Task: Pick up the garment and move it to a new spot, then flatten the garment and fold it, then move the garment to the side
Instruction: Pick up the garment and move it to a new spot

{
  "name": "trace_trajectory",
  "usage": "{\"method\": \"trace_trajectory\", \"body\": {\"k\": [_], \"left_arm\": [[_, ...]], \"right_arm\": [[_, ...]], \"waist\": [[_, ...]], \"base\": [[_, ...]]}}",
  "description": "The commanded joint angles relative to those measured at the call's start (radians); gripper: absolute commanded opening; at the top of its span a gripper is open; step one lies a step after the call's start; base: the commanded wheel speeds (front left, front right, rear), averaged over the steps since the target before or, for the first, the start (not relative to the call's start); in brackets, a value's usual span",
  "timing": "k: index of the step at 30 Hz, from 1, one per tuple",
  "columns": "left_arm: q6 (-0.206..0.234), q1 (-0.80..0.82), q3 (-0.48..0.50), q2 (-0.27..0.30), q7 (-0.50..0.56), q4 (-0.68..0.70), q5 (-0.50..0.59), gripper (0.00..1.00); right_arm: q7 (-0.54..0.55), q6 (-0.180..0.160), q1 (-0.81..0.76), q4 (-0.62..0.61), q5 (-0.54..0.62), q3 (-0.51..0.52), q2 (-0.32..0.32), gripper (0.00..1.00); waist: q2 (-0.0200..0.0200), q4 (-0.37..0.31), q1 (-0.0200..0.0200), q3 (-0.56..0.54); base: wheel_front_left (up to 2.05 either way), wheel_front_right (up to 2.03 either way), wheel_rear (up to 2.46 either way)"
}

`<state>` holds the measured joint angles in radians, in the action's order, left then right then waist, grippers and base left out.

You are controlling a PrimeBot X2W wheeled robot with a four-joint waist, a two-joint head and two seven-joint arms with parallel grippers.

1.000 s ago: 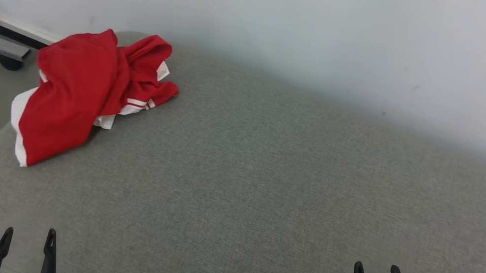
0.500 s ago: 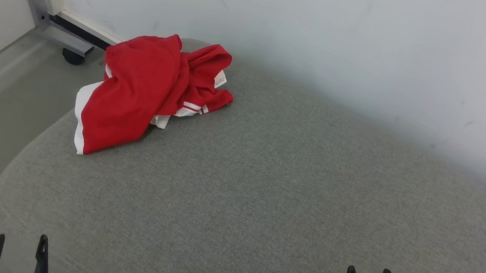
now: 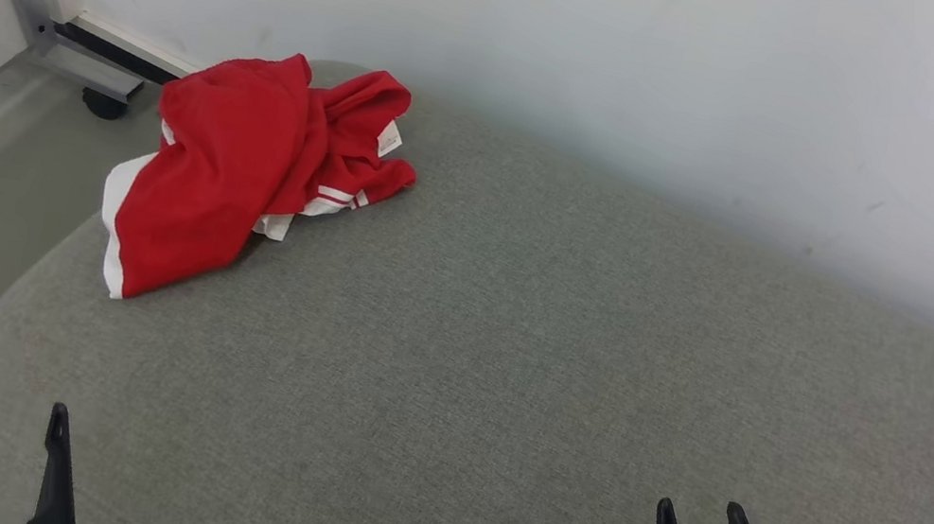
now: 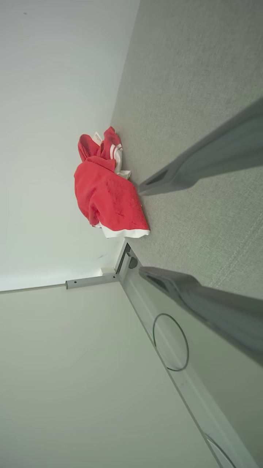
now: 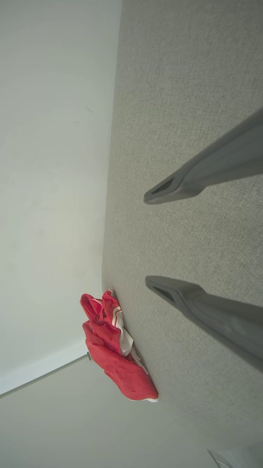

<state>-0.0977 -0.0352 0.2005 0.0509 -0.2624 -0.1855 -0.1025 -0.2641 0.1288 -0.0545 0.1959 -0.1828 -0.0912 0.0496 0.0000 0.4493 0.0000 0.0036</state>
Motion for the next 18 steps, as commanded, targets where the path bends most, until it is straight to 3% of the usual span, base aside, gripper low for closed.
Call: {"method": "trace_trajectory", "body": {"k": [1, 8, 18], "left_arm": [[-0.007, 0.040, 0.012, -0.001, -0.004, -0.008, -0.008, 1.00], [-0.026, 0.240, 0.063, 0.041, -0.003, -0.057, -0.027, 1.00], [-0.033, 0.573, 0.090, 0.204, -0.003, -0.230, -0.122, 1.00]], "right_arm": [[-0.001, 0.004, 0.019, -0.003, 0.010, -0.002, 0.001, 1.00], [-0.001, 0.004, 0.076, -0.014, 0.043, -0.011, 0.001, 1.00], [-0.001, 0.004, 0.166, -0.036, 0.048, 0.002, 0.001, 1.00]], "waist": [[0.0000, -0.033, 0.0000, 0.027], [0.0000, -0.129, 0.0000, 0.112], [0.0000, -0.291, 0.0000, 0.254]], "base": [[0.00, 0.00, 0.00], [0.00, 0.00, 0.00], [0.00, 0.00, 0.00]]}}
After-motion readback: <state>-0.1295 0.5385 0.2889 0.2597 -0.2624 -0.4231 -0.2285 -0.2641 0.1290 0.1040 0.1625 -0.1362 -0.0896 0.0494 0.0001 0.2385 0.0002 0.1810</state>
